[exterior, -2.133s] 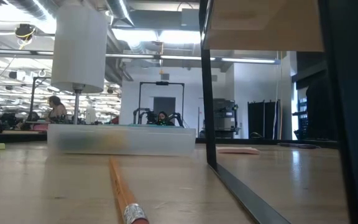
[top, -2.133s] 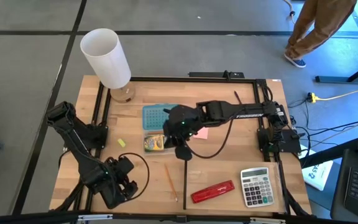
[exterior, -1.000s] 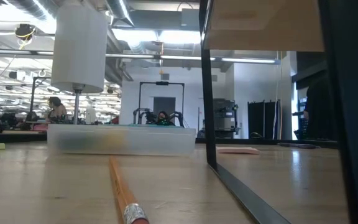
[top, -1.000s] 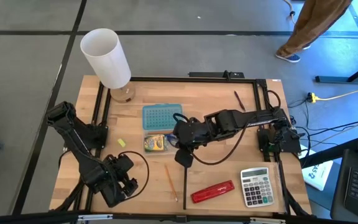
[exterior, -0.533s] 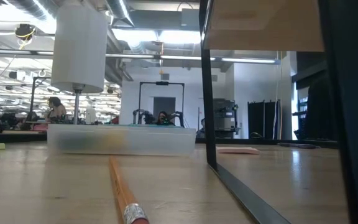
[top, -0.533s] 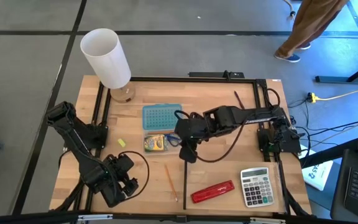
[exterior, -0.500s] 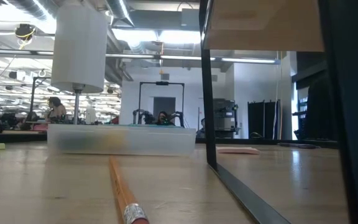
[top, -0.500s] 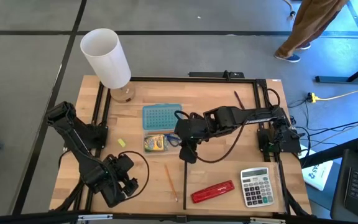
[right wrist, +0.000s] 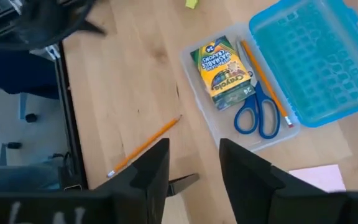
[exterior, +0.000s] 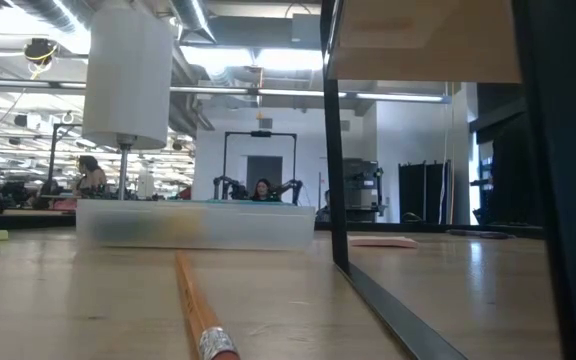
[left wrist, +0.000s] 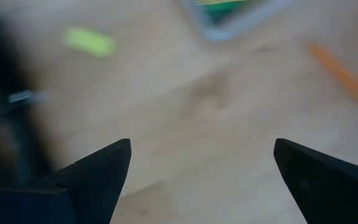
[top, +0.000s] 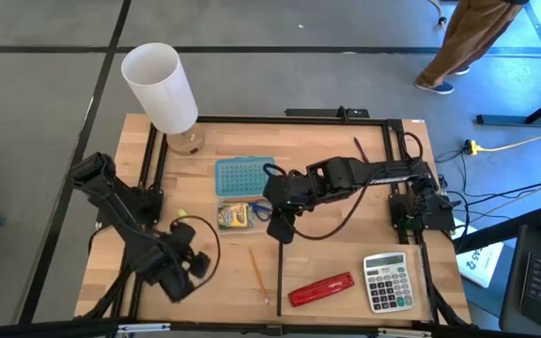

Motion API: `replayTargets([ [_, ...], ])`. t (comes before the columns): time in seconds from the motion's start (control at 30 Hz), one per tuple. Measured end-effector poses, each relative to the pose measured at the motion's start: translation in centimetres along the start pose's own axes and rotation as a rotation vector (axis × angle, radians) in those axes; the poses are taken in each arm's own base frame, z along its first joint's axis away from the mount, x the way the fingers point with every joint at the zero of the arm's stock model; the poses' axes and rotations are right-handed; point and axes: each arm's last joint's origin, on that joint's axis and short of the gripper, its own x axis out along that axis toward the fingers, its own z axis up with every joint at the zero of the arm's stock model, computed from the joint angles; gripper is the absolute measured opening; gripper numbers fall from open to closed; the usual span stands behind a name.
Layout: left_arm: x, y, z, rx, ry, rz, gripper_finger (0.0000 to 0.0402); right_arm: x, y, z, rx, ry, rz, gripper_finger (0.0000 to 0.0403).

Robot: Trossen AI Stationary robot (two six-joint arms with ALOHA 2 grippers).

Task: Pack school essentials
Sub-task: Put the yellow eraser into the blue supply box

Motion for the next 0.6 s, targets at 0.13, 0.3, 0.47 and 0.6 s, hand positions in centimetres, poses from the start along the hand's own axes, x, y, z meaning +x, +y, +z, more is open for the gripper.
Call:
replayTargets([
  [0.13, 0.5, 0.3, 1.8, -0.105, 0.089, 0.176, 0.0389, 0.0, 0.0, 0.0, -0.037, 0.000, 0.001, 0.0142],
  [0.3, 1.3, -0.8, 4.0, -0.177, 0.130, 0.179, 0.0389, 0.0, 0.0, 0.0, -0.048, 0.000, 0.001, 0.0142],
  [0.47, 2.2, -1.3, 6.3, -0.267, 0.125, 0.195, 0.0389, 0.0, 0.0, 0.0, -0.071, 0.000, 0.000, 0.0142],
  [0.6, 3.4, -1.1, 7.2, -0.305, 0.131, 0.241, 0.0389, 0.0, 0.0, 0.0, -0.109, 0.000, 0.000, 0.0142],
])
